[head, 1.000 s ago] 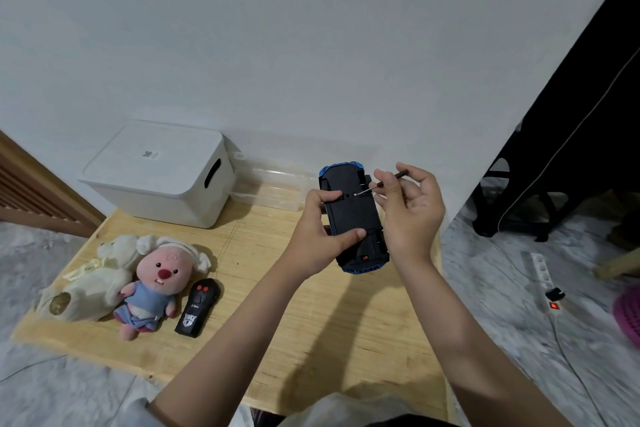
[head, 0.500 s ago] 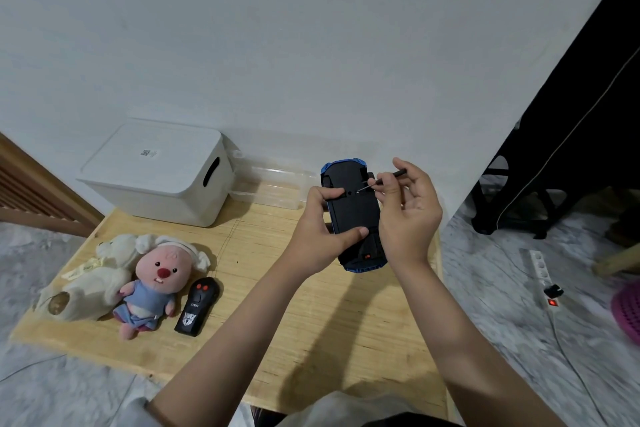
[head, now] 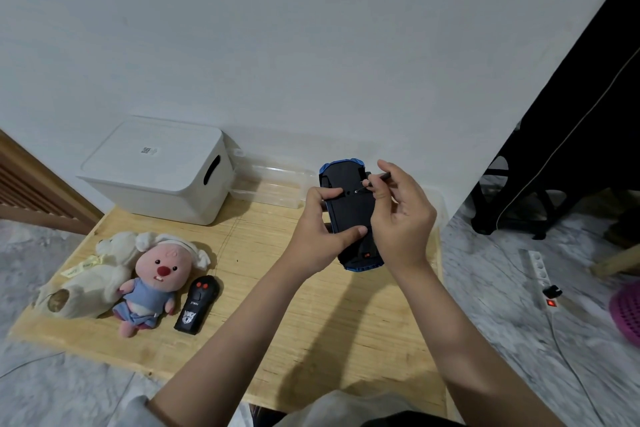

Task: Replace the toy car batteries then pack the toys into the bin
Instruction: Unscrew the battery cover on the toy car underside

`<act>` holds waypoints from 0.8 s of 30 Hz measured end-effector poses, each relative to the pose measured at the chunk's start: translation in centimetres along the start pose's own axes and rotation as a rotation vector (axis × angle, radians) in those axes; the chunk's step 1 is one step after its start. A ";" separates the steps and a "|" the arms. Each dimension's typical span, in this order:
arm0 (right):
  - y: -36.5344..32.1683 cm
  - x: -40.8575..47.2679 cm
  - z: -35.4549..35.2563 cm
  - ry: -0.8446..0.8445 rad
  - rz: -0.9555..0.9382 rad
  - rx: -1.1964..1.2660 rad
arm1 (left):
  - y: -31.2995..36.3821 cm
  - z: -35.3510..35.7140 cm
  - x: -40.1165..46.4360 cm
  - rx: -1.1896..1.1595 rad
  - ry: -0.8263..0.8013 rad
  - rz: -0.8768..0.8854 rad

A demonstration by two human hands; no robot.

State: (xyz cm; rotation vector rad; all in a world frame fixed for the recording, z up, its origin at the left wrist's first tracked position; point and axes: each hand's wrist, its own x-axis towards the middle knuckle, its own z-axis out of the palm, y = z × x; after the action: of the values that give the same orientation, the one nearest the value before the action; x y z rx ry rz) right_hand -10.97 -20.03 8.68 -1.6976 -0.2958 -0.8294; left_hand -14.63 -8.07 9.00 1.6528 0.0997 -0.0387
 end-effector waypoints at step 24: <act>-1.4 1.6 0.0 0.010 0.063 0.130 | 0.5 -0.3 -0.5 -0.011 -0.010 0.009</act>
State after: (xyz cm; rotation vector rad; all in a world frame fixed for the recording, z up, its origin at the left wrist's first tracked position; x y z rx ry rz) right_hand -10.70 -19.95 10.78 -1.5733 -0.2818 -0.7557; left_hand -15.11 -7.86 9.53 1.6423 0.0847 -0.0390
